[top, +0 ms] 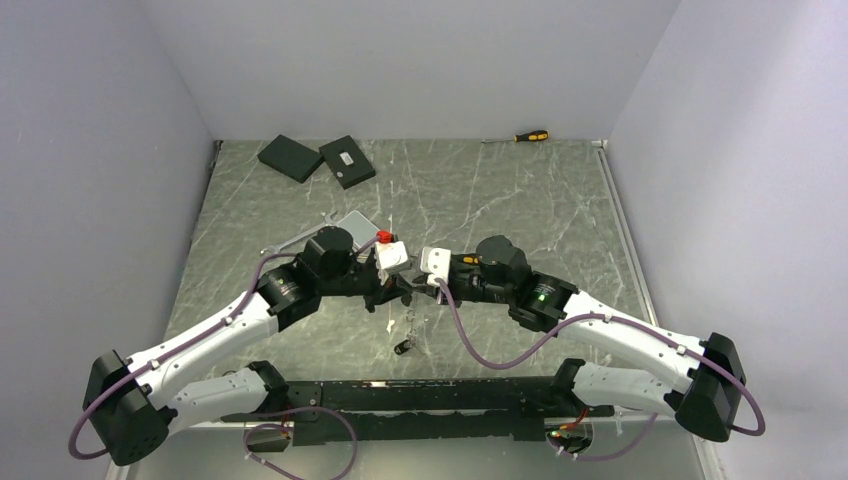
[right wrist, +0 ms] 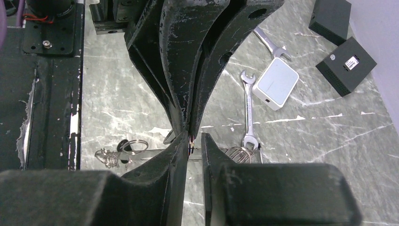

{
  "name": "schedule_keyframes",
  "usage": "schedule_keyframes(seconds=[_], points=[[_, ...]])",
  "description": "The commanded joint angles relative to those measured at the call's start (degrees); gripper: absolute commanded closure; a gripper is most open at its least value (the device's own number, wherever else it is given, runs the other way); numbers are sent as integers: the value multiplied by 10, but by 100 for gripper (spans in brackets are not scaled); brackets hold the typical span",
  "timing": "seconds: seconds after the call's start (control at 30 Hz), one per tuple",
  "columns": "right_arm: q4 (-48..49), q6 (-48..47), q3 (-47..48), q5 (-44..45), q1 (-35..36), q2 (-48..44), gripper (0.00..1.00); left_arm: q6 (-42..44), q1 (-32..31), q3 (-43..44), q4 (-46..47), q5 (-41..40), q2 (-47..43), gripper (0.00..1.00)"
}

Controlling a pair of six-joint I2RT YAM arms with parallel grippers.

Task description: Put the keys on the keyring

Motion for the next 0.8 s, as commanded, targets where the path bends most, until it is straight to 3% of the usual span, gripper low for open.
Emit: schedule_keyframes(seconds=[0.0,0.77], points=[[15,1,4,1,-2,-7,79,-1,-1,23,24,20,-8,100],[9,3,4,-11,-2,0,83,-7,-1,18,27,13,-17,100]])
